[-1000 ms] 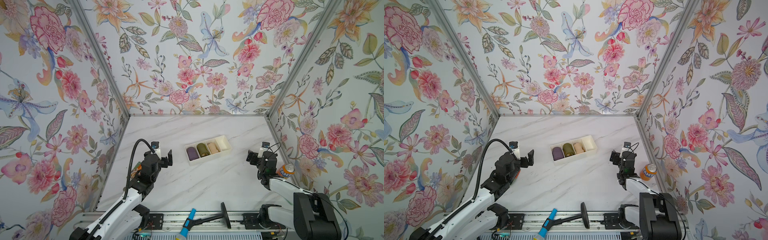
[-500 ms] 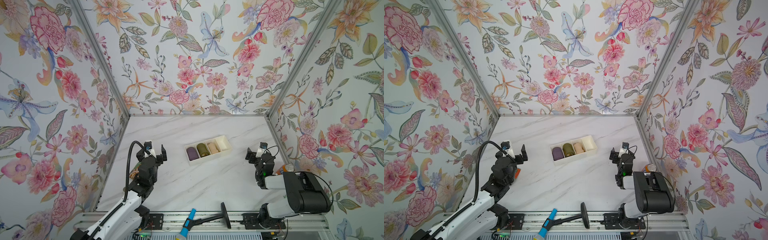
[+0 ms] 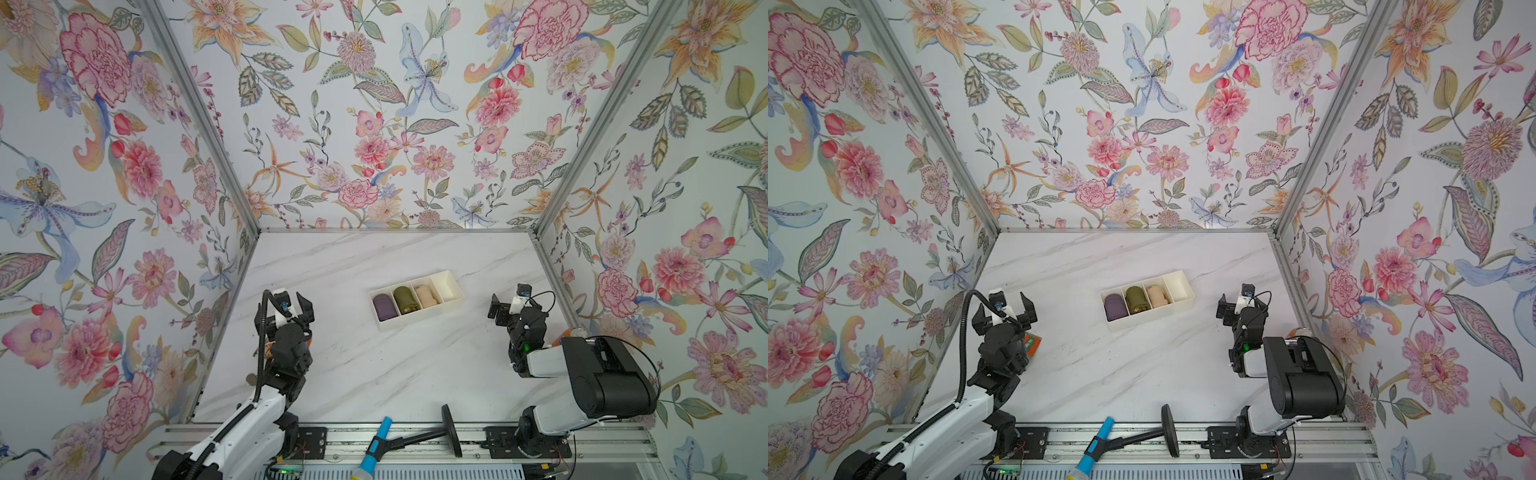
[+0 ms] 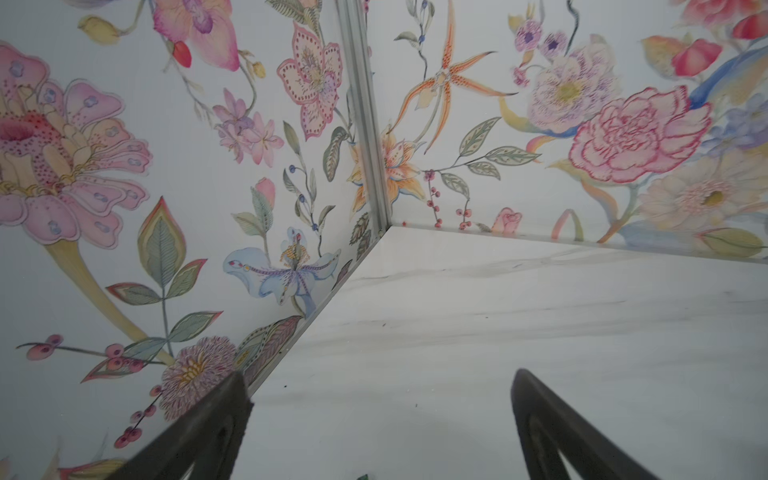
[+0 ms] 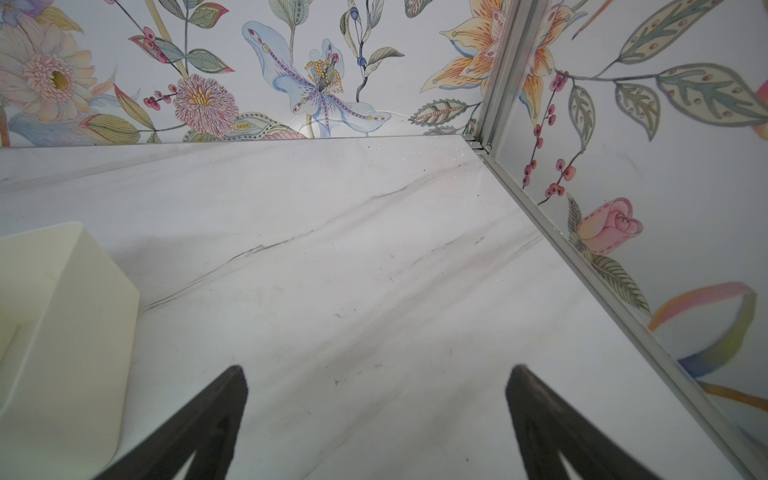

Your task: Roll the socks

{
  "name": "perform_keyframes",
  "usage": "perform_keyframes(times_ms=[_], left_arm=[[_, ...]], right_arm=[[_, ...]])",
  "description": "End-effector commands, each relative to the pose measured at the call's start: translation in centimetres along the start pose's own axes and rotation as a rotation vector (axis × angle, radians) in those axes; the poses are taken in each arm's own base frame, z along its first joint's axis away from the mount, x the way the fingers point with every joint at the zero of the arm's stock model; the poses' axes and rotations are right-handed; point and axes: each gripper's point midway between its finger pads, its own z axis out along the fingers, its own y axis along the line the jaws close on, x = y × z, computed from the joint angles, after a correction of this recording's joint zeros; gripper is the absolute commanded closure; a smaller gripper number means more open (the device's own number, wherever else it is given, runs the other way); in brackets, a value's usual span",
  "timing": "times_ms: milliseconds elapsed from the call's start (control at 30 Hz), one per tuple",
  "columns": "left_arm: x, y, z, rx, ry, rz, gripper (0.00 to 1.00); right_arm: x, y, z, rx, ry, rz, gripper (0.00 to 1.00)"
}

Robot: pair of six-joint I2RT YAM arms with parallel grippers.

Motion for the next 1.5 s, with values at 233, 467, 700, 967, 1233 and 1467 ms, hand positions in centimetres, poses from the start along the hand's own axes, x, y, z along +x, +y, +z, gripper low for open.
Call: perform_keyframes(times_ms=[233,467,700,967,1233,1467], left_arm=[[2.2,1.7,0.5,-0.029,0.007,-0.026,0.01],[3.0,0.9,0.3,0.033,-0.007,-0.04,0.01],[3.0,0.3,1.0,0.059,-0.082,-0.038,0.01],[3.0,-2.4,3.4,0.098,-0.124,0.027,0.01],[4.5,-3.9,4.6,0.133,-0.089,0.069,0.01],[4.8,-4.1,6.3,0.175,-0.047,0.033,0.01]], right_arm=[[-1.0,-0.4,0.4,0.027,-0.03,0.003,0.01],[-1.0,-0.3,0.3,0.038,-0.032,-0.006,0.01],[-1.0,-0.4,0.3,0.039,-0.032,-0.006,0.01],[-1.0,-0.4,0.3,0.039,-0.033,-0.007,0.01],[-0.9,-0.4,0.3,0.04,-0.031,-0.007,0.01],[-0.9,-0.3,0.3,0.038,-0.031,-0.007,0.01]])
